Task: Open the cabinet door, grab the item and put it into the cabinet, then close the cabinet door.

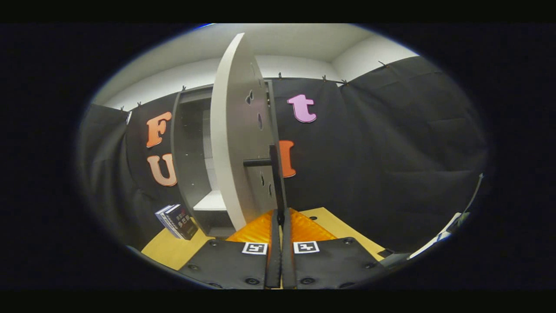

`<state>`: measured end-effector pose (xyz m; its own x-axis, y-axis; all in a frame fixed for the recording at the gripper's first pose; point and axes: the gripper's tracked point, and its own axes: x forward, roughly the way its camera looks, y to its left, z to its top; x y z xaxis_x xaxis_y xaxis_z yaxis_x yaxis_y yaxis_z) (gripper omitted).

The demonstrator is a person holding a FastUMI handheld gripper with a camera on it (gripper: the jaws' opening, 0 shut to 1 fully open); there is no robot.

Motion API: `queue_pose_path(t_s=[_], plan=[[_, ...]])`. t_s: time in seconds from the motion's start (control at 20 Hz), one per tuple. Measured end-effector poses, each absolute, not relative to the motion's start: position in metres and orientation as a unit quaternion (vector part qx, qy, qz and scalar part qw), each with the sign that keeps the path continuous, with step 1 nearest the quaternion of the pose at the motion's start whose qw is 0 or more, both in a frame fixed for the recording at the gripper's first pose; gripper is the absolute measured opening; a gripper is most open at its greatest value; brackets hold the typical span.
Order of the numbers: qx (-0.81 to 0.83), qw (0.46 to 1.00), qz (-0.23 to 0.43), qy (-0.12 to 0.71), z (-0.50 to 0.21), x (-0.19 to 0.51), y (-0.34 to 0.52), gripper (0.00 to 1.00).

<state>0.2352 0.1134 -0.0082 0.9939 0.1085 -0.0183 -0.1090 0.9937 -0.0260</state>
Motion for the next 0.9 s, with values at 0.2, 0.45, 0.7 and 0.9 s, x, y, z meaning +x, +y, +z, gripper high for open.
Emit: queue_pose_path(t_s=[0.2,0.45,0.7,0.9], plan=[[0.000,0.999,0.050,0.006,-0.009,0.236,0.105,0.08],[0.013,1.000,0.021,0.003,-0.009,0.221,0.080,0.08],[0.020,1.000,0.019,0.000,-0.029,0.216,0.092,0.09],[0.013,0.999,0.039,-0.005,-0.060,0.205,0.123,0.15]])
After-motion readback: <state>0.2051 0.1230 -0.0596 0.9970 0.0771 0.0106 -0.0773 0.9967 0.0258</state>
